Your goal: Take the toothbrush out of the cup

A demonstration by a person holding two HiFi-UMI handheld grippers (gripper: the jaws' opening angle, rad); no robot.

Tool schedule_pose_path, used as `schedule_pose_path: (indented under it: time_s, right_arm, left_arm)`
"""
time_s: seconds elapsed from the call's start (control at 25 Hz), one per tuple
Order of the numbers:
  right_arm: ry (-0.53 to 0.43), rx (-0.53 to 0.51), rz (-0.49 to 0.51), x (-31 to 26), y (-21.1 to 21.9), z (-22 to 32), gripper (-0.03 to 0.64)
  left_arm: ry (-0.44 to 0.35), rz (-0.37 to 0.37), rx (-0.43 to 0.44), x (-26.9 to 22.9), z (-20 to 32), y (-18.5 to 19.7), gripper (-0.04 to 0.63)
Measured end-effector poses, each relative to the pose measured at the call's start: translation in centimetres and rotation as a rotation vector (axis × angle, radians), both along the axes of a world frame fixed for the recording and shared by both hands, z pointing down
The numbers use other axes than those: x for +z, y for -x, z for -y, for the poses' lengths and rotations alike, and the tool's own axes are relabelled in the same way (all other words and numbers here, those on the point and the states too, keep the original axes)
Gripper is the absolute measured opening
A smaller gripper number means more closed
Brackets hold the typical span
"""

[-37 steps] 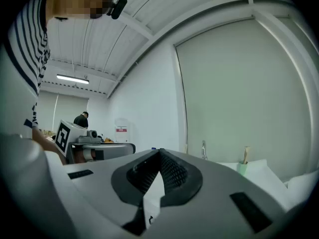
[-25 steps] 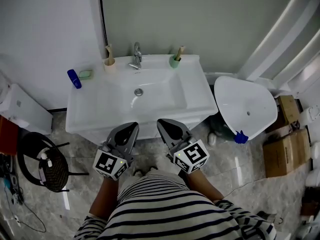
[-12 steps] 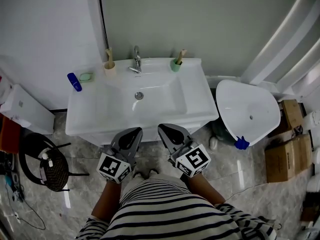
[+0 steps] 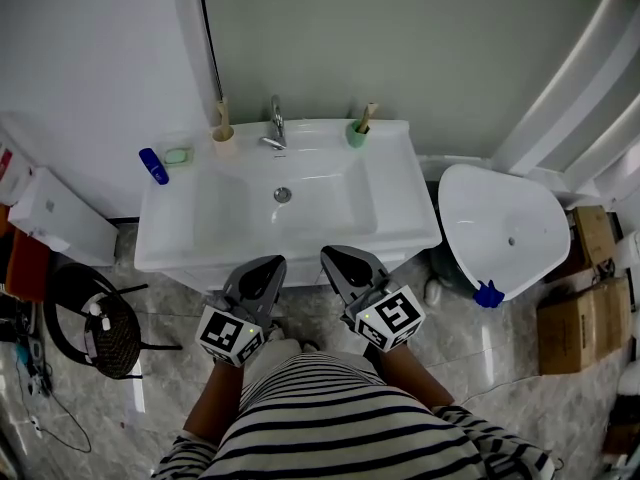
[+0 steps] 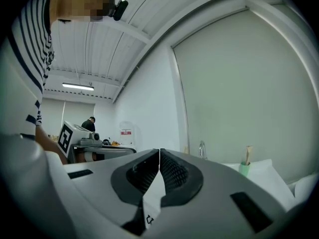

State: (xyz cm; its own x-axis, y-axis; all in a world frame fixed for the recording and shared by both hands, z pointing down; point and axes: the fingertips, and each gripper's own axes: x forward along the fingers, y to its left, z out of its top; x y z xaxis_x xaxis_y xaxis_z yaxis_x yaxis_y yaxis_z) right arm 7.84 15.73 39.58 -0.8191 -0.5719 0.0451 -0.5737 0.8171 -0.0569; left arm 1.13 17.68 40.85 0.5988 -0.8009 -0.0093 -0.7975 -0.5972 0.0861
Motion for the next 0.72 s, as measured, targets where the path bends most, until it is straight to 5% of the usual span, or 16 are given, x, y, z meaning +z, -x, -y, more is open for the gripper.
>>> schedule_pose_path:
  time_s: [0.72]
  right_arm:
    - [0.008, 0.058, -0.034, 1.0, 4.4, 12.3, 0.008]
  left_arm:
    - [-0.016, -0.008, 0.069, 0.6, 13.5, 4.1, 0.008]
